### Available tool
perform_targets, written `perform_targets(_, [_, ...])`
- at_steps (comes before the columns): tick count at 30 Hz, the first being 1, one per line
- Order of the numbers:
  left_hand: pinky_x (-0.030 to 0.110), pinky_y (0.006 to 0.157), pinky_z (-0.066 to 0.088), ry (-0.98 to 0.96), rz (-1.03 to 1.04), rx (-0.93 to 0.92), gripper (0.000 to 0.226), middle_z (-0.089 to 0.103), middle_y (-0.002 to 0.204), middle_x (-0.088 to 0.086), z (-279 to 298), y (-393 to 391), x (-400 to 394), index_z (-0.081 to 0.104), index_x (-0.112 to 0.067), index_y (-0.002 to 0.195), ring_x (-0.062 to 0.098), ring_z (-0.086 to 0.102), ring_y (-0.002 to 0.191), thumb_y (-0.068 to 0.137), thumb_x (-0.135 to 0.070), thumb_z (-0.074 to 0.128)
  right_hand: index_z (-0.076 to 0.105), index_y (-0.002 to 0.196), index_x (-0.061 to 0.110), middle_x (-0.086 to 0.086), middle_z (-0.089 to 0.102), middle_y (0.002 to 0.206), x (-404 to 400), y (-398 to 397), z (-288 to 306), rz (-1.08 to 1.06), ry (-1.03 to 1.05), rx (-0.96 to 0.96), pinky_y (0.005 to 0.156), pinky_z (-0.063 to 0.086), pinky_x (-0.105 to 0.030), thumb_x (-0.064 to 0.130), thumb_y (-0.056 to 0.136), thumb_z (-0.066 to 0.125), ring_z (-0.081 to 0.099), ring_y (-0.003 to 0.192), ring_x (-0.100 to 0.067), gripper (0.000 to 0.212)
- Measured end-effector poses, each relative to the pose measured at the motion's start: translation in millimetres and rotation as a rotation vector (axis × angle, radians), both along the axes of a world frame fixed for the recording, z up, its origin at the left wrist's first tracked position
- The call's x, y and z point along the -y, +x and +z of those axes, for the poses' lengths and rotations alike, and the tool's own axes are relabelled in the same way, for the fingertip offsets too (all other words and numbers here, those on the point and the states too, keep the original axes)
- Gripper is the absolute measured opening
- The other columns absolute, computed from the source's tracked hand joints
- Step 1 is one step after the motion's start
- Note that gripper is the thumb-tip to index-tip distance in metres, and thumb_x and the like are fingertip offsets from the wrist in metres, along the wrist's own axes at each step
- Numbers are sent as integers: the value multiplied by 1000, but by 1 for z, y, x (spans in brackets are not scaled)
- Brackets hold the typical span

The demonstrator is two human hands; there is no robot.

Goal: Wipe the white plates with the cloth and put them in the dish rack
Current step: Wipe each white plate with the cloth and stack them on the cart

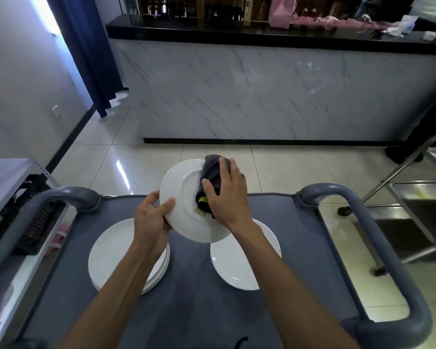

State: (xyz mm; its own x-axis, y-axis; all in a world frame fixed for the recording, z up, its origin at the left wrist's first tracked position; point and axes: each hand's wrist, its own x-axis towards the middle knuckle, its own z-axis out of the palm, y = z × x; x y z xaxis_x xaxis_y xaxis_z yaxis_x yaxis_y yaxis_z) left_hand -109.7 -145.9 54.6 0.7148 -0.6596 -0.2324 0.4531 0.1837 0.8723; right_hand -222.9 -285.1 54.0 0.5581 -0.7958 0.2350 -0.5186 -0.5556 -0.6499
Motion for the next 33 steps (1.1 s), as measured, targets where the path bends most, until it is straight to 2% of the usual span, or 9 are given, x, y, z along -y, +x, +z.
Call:
perform_targets(5, [32,56,59,16,28,0,20,73,90,11,0,-3,0,62,-8,112,22,69,72,94,1,59,15,160,27,-8,10,168,-21,-2,-7,58,11,-5,125,12,-45,58,96,44,11,153,-25,77])
perform_targets(14, [36,64,59,6,59,-35,20,71,108,19,-2,-2,4,63,-8,115,31,72,91,96,-3,59,18,159,32,1,10,169,-75,-12,-25,151,-155,28,124,12,-38,50,95,51,15,153,-21,75])
perform_targets(18, [35,67,60,-16,49,-43,23,71,112,18,1,-1,5,63,-9,119,31,70,97,97,-5,58,28,158,25,-5,19,167,-75,-21,-32,121,-298,91,123,22,-43,35,97,55,18,154,-22,68])
perform_targets(22, [37,69,61,-22,40,-88,30,67,116,16,3,1,7,57,-8,129,29,65,100,99,-7,56,37,155,21,-7,26,164,-65,-30,-34,54,-346,158,121,25,-49,29,96,56,22,153,-24,63])
perform_targets(26, [41,73,63,-52,-2,-112,31,69,110,12,7,4,8,57,-8,130,25,68,94,99,-6,55,40,153,19,-6,27,164,-53,-30,-25,-13,-304,202,120,27,-51,29,96,52,24,151,-24,60])
perform_targets(30, [36,63,61,-80,-52,-127,25,71,99,9,12,7,8,60,-12,120,21,70,84,97,-5,56,36,154,25,3,21,166,-40,-26,-8,-69,-106,263,123,21,-42,37,95,46,17,152,-14,61])
perform_targets(33, [34,61,60,-87,-68,-131,22,70,95,8,15,8,7,61,-13,115,20,69,79,96,-4,58,38,154,24,2,26,164,-27,-21,6,-108,11,325,123,23,-42,36,94,47,22,149,-16,61])
